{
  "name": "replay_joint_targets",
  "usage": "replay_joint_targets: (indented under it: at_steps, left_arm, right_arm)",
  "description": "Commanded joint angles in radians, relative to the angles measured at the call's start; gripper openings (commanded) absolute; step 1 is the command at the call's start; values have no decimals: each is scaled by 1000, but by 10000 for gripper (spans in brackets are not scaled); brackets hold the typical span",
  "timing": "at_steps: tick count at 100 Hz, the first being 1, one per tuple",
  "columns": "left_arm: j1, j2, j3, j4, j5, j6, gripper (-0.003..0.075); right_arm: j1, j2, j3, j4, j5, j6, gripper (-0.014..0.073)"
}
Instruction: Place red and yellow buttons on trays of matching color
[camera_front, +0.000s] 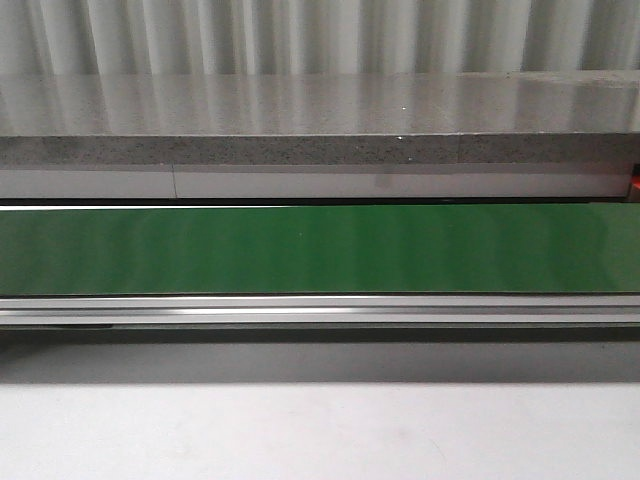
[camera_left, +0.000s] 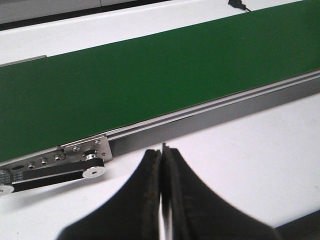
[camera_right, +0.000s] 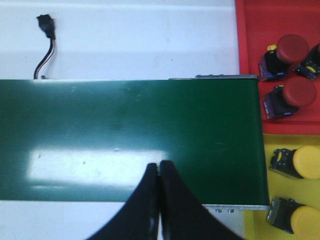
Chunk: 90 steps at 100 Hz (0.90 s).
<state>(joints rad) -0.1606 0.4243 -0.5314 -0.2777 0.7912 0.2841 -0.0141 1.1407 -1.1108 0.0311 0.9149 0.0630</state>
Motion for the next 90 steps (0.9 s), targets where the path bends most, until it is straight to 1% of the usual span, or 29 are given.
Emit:
replay_joint_targets:
  at_steps: [1, 20, 48, 74, 90]
  left_arm:
    - [-8, 7, -28, -25, -72, -7, -20]
    - [-8, 7, -28, -25, -72, -7, -20]
    - [-8, 7, -28, -25, -72, -7, -20]
    - [-8, 7, -27, -21, -67, -7, -20]
    - [-6, 33, -29, -8, -105, -20, -20]
  right_arm:
    - [32, -99, 47, -8, -87, -19, -67]
    - [84, -294, 199, -8, -151, -36, -67]
    - [87, -549, 361, -8, -162, -37, -67]
    - [87, -731, 489, -5, -161, -52, -67]
    - [87, -772, 534, -7, -169, -52, -67]
